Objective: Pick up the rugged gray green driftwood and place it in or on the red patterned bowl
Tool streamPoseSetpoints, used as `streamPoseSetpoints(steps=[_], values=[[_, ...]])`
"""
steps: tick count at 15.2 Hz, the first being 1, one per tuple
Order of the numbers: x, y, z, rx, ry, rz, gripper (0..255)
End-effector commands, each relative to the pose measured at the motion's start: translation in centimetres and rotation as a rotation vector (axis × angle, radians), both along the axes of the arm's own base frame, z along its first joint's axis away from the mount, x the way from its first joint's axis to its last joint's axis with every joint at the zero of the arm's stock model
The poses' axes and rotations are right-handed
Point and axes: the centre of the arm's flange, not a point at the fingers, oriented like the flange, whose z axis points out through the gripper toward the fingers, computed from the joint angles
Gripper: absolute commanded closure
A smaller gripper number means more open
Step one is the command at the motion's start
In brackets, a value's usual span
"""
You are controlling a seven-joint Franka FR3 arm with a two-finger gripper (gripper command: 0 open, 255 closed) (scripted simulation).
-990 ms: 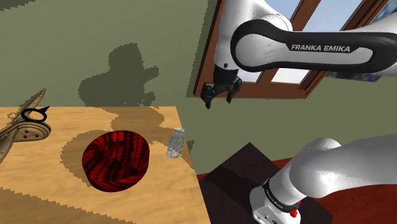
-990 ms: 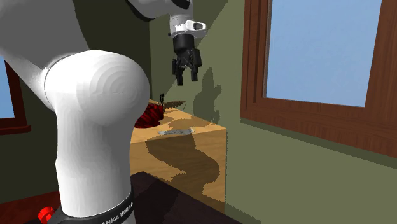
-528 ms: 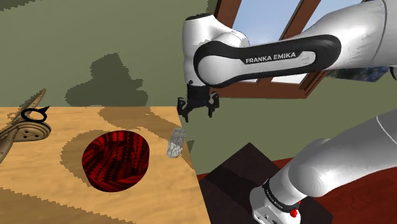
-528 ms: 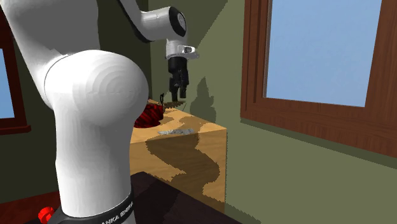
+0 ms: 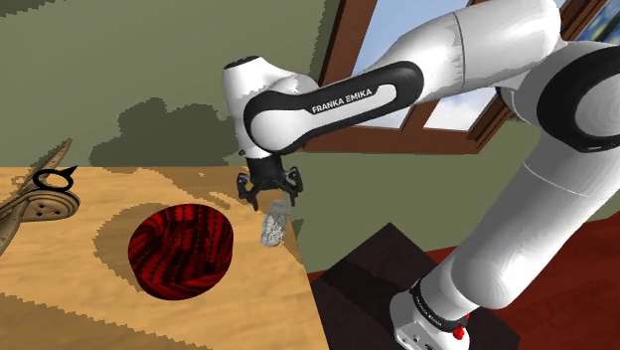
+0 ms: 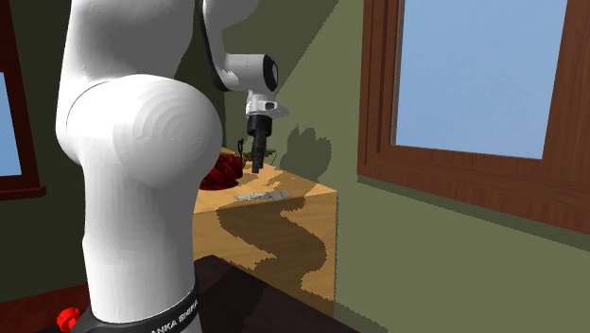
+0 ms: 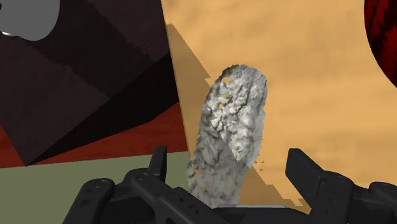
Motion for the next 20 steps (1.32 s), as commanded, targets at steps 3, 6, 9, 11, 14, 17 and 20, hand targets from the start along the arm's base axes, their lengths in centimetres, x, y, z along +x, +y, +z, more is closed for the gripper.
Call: streamPoseSetpoints(steps=[3,6,9,11,14,17,20], values=[[0.7,1.0,-3.1,-0.017,0.021,-0.058,0],[0.2,0.7,-4.6,-0.017,0.021,-0.058,0],[-0.3,0.4,-5.8,-0.017,0.021,-0.058,0],[-0.3,0.4,-5.8,-0.017,0.021,-0.058,0],[-0.3,0.4,-5.8,-0.017,0.021,-0.058,0],[-0.3,0.4,-5.8,-0.017,0.021,-0.058,0],[-0.3,0.4,-5.8,-0.017,0.021,-0.058,255]])
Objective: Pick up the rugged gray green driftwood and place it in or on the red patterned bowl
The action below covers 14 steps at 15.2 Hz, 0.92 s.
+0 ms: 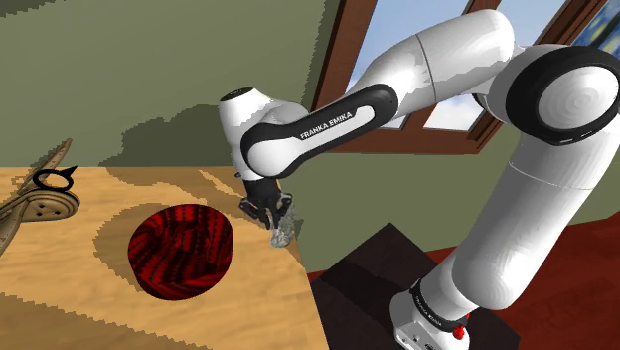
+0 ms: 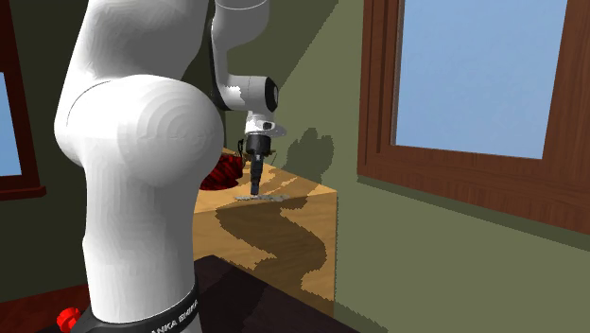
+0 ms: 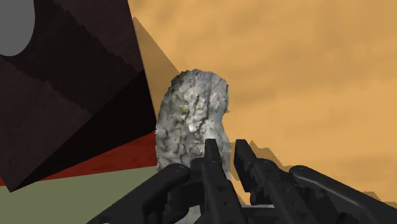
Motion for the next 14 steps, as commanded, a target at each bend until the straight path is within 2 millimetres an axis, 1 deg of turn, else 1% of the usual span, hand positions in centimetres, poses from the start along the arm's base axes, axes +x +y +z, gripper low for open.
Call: streamPoseSetpoints(steps=[1,7,8,10,12,14], values=[[0.0,0.0,0.0,0.0,0.001,0.0,255],[0.0,0.0,0.0,0.0,0.0,0.0,255],[0.0,0.0,0.0,0.0,0.0,0.0,0],[-1.5,-5.5,2.1,0.225,-0.096,0.008,0],[-3.1,-11.2,2.8,0.442,-0.187,0.015,0],[-3.2,-10.9,1.8,0.442,-0.187,0.015,0]])
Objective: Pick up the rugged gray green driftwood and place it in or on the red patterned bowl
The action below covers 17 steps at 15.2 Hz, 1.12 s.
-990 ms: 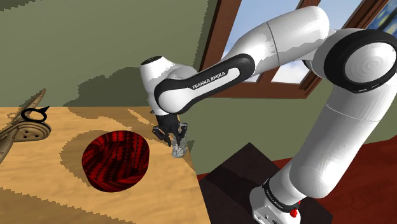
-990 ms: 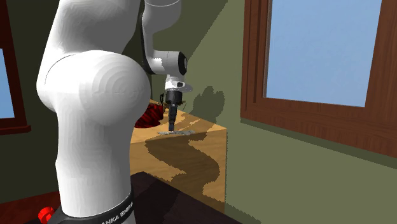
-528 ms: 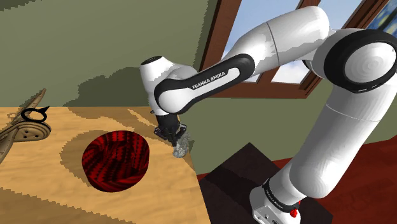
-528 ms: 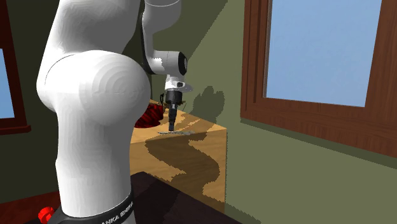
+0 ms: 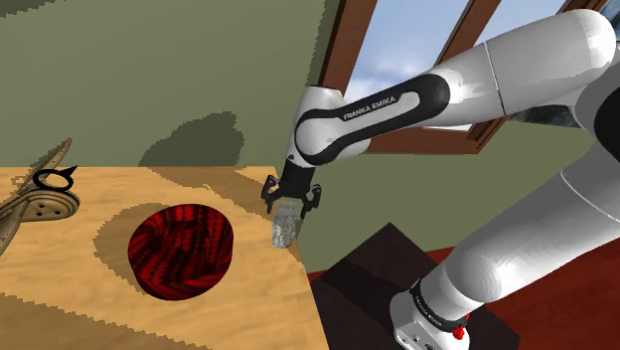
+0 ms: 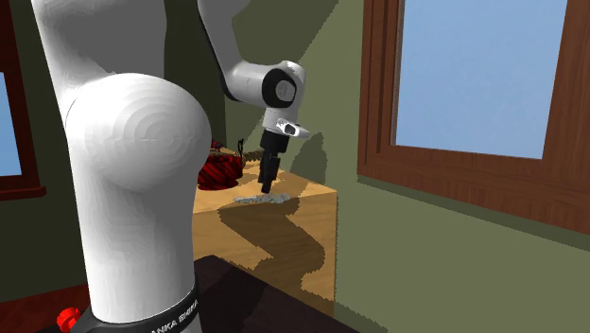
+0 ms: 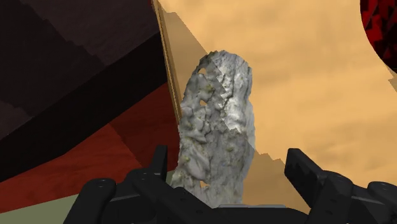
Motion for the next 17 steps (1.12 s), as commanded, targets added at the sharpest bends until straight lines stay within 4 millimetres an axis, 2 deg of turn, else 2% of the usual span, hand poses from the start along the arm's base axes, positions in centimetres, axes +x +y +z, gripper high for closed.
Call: streamPoseSetpoints(steps=[1,6,14,15,17], values=[[-0.3,-0.5,-0.8,0.03,-0.022,0.003,0],[-0.7,0.0,-3.1,0.03,-0.022,0.003,0],[-0.7,0.0,-3.1,0.03,-0.022,0.003,0],[-0.7,0.0,-3.1,0.03,-0.022,0.003,255],[-0.7,0.0,-3.1,0.03,-0.022,0.003,255]])
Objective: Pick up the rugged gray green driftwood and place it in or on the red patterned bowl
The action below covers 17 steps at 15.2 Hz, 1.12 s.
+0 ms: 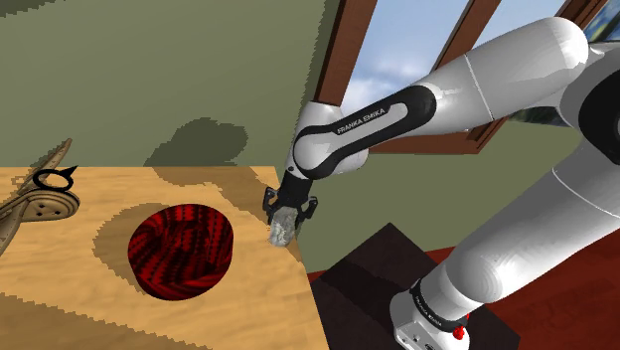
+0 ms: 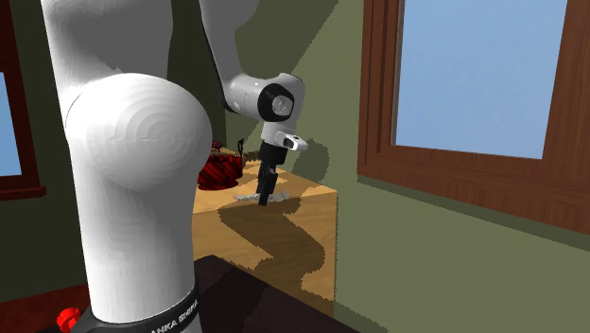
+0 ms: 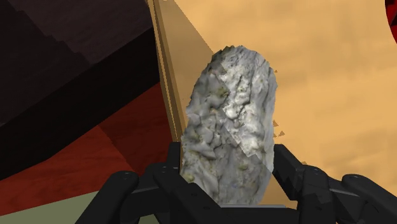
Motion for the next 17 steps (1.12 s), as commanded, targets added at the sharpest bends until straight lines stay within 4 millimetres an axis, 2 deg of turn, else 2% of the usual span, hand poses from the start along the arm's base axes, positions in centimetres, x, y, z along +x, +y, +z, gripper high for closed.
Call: streamPoseSetpoints(steps=[1,7,17], values=[[0.0,0.0,0.0,0.0,0.0,0.0,255],[0.0,0.0,0.0,0.0,0.0,0.0,255],[0.0,0.0,5.3,0.0,0.0,0.0,255]])
